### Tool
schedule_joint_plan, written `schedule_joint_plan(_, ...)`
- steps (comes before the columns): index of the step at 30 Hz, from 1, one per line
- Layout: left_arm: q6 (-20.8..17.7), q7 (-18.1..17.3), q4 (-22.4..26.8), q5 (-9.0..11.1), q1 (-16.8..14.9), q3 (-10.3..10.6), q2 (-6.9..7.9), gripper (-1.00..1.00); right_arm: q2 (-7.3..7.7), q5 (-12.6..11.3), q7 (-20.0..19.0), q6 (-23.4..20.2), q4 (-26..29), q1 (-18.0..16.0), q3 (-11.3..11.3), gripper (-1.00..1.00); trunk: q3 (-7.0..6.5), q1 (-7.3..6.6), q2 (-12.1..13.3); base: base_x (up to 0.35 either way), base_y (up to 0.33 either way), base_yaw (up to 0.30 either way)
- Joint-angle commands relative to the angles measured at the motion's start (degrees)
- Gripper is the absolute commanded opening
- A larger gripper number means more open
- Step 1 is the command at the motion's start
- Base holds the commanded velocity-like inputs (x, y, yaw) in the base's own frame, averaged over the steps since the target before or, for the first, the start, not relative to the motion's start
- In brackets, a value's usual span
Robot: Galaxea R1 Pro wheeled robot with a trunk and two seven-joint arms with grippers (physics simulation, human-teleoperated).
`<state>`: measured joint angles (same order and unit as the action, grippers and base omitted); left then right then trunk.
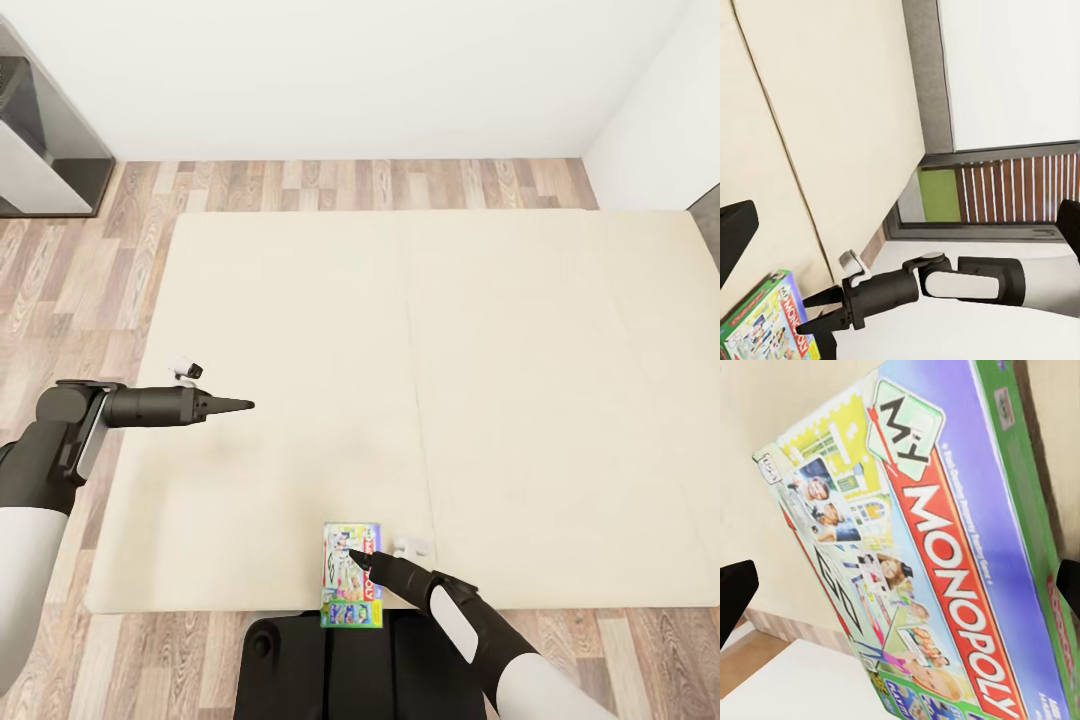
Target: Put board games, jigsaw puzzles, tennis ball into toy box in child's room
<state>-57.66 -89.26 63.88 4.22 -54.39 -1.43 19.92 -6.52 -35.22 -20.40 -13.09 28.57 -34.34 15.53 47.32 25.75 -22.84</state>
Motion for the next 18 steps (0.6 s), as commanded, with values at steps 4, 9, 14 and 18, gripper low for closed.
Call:
schedule_joint_plan(4, -0.6, -0.2, 0.0, 0.0, 0.0, 0.0, 0.03, 1.0, -0.03, -0.5, 0.0, -0.3, 0.0, 0.0, 0.1, 1.0, 0.06, 0.03, -0.1, 0.0, 0.019, 0.0)
schedule_joint_plan(9, -0.6, -0.2, 0.0, 0.0, 0.0, 0.0, 0.03, 1.0, -0.04, -0.5, 0.0, -0.3, 0.0, 0.0, 0.1, 1.0, 0.06, 0.03, -0.1, 0.0, 0.061, 0.0)
schedule_joint_plan(14, -0.6, -0.2, 0.0, 0.0, 0.0, 0.0, 0.03, 1.0, -0.07, -0.5, 0.0, -0.3, 0.0, 0.0, 0.1, 1.0, 0.06, 0.03, -0.1, 0.0, 0.08, 0.0)
schedule_joint_plan(18, -0.6, -0.2, 0.0, 0.0, 0.0, 0.0, 0.03, 1.0, -0.07, -0.4, 0.0, -0.4, 0.0, 0.0, 0.1, 1.0, 0.06, 0.03, -0.1, 0.0, 0.014, 0.0)
